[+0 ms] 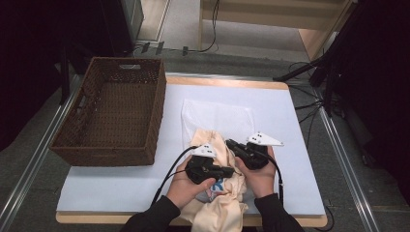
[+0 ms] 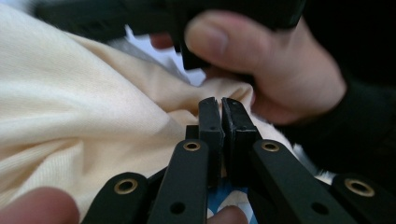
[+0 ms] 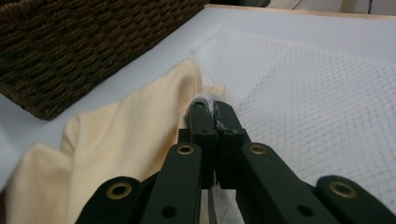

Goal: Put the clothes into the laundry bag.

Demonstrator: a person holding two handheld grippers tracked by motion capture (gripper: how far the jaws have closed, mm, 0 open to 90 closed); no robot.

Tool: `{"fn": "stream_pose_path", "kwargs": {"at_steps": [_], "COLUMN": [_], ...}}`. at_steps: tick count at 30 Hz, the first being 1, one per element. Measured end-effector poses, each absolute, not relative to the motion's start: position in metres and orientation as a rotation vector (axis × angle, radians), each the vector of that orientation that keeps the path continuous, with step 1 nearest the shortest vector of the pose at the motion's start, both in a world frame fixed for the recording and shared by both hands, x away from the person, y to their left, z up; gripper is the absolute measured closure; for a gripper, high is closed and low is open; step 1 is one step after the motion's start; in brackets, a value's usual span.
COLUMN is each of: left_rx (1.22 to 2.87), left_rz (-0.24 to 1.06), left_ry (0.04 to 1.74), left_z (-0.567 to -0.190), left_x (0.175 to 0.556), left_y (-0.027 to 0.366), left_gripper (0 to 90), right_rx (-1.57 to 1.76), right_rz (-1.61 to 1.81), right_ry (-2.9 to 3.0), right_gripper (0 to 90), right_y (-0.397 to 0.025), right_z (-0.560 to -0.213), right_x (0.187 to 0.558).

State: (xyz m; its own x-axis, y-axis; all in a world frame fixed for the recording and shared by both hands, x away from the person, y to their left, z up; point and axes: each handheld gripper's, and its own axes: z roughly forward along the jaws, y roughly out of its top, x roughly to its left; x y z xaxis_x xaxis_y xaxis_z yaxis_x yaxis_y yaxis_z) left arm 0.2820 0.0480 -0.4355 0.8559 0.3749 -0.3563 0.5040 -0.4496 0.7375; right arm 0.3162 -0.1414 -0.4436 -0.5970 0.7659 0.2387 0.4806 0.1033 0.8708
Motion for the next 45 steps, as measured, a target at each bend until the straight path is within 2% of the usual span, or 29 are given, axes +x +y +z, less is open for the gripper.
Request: {"fn": "stream_pose_path", "kwargs": {"at_steps": [2, 4, 13, 16, 18, 19, 21, 26, 29, 32, 33, 35, 37, 45], "left_rx": [2.169, 2.219, 2.11, 2.101, 2.063, 2.038, 1.971, 1.833, 1.841, 1.916, 1.944, 1.966, 1.958, 1.919], "left_rz": [-0.197, -0.126, 0.101, 0.011, -0.049, -0.07, -0.065, 0.068, 0.054, -0.006, 0.026, 0.037, 0.024, 0.014], "left_ry": [0.623, 0.68, 0.987, 0.983, 0.934, 0.93, 0.911, 1.002, 1.047, 1.021, 1.014, 1.0, 0.964, 0.783], "left_z": [-0.444, -0.451, -0.456, -0.463, -0.458, -0.456, -0.447, -0.432, -0.436, -0.444, -0.444, -0.442, -0.437, -0.423], "left_x": [0.282, 0.283, 0.309, 0.314, 0.313, 0.313, 0.312, 0.322, 0.336, 0.343, 0.342, 0.339, 0.334, 0.31], "left_y": [0.041, 0.04, 0.068, 0.069, 0.073, 0.075, 0.085, 0.101, 0.094, 0.078, 0.074, 0.071, 0.071, 0.079], "left_gripper": [88.2, 90.0, 90.0, 89.0, 79.2, 71.0, 59.7, 41.4, 34.4, 41.2, 48.6, 71.8, 82.6, 83.1], "right_rx": [1.239, 1.233, 1.207, 1.199, 1.201, 1.207, 1.215, 1.212, 1.214, 1.212, 1.208, 1.203, 1.201, 1.235], "right_rz": [1.497, 1.507, 1.555, 1.547, 1.541, 1.537, 1.532, 1.518, 1.516, 1.513, 1.511, 1.496, 1.495, 1.451], "right_ry": [2.1, 2.094, 2.054, 2.063, 2.07, 2.074, 2.074, 2.081, 2.079, 2.087, 2.09, 2.097, 2.099, 2.092], "right_gripper": [89.1, 89.2, 89.3, 89.3, 89.3, 89.2, 89.2, 89.2, 89.2, 89.2, 89.2, 89.2, 89.2, 89.2], "right_y": [-0.142, -0.143, -0.144, -0.143, -0.143, -0.143, -0.144, -0.145, -0.145, -0.143, -0.142, -0.141, -0.14, -0.144], "right_z": [-0.442, -0.44, -0.433, -0.434, -0.436, -0.436, -0.437, -0.437, -0.437, -0.437, -0.437, -0.438, -0.439, -0.441], "right_x": [0.317, 0.316, 0.311, 0.311, 0.312, 0.313, 0.314, 0.312, 0.312, 0.313, 0.314, 0.314, 0.314, 0.319]}}
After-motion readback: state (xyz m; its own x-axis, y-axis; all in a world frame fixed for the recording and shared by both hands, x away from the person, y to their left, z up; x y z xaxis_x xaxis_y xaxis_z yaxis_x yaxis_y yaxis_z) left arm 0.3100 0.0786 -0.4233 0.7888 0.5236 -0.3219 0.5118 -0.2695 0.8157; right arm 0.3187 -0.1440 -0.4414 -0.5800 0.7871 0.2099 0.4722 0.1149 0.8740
